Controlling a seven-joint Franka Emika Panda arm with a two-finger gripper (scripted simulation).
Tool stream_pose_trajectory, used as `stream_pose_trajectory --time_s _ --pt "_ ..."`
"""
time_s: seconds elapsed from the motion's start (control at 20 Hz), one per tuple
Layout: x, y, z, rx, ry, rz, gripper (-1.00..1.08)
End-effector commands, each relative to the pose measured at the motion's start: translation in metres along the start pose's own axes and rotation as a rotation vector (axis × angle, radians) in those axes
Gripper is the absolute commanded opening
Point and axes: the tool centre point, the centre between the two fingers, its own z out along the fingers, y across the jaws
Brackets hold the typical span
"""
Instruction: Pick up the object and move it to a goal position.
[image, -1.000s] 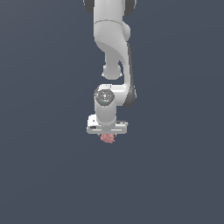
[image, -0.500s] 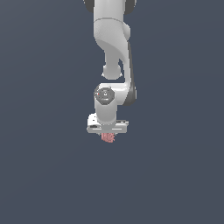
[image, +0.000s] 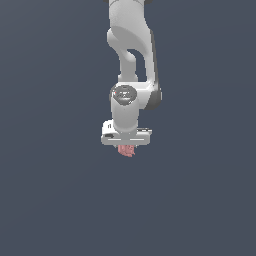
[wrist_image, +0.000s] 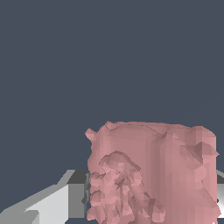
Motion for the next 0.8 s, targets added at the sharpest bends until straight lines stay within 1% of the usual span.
stream_pose_trajectory --time_s 0.0,0.2,0.75 --pt "-0.003 -0.006 -0.022 0.0 0.001 0.0 -1.0" --pt "-0.009 -0.018 -0.063 0.0 0.0 0.0 -1.0" --pt "-0.025 -0.056 -0.193 -0.001 -0.001 0.0 -1.0"
